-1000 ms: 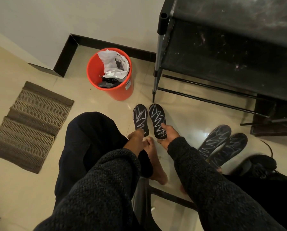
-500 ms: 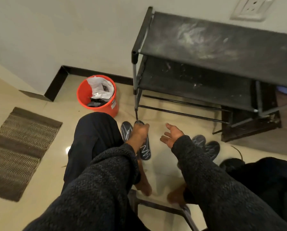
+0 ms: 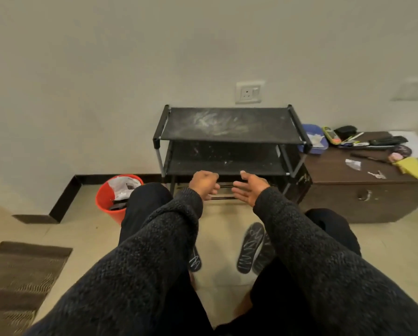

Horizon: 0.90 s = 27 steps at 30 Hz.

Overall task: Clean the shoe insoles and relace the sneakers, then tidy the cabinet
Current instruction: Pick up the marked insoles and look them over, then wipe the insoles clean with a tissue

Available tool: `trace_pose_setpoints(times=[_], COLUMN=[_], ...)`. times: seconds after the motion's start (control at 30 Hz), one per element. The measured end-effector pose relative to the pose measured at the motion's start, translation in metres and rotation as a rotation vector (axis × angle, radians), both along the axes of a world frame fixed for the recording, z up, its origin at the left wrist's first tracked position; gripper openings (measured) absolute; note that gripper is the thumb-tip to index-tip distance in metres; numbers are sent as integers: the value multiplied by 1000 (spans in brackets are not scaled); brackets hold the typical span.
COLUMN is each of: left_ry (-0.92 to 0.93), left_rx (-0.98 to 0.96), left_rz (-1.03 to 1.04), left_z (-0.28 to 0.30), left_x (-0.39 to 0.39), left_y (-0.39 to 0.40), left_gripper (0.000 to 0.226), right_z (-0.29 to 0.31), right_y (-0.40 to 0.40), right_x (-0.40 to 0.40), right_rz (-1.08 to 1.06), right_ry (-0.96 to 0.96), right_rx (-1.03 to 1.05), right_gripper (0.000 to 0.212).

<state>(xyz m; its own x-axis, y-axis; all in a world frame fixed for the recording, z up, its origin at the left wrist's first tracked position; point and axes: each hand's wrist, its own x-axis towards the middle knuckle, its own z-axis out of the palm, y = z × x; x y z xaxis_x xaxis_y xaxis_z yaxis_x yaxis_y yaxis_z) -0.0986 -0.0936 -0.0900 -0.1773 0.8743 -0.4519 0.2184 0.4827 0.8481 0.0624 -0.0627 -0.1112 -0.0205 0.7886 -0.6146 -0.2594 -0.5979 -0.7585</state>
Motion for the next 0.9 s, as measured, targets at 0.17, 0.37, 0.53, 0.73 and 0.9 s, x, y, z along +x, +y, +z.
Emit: trace_pose_setpoints(times=[0.17, 0.37, 0.53, 0.73, 0.9], left_ry=[3, 3, -39, -20, 4], left_rx=[83, 147, 170, 220, 228], left_rz=[-126, -262, -362, -401, -449], left_z=[30, 45, 40, 27, 8], left_x=[48, 107, 155, 200, 223], left_y=[-8, -1, 17, 73, 132], left_gripper=[17, 15, 16, 15, 18], right_z=[37, 61, 60, 48, 20], right_y=[-18, -34, -39, 1, 79], right_x=[43, 105, 154, 208, 245], right_rz=[-72, -188, -263, -270, -151], right_ry=[-13, -89, -195, -353, -675], right_rx=[82, 120, 131, 105, 164], right_gripper=[38, 31, 16, 6, 7])
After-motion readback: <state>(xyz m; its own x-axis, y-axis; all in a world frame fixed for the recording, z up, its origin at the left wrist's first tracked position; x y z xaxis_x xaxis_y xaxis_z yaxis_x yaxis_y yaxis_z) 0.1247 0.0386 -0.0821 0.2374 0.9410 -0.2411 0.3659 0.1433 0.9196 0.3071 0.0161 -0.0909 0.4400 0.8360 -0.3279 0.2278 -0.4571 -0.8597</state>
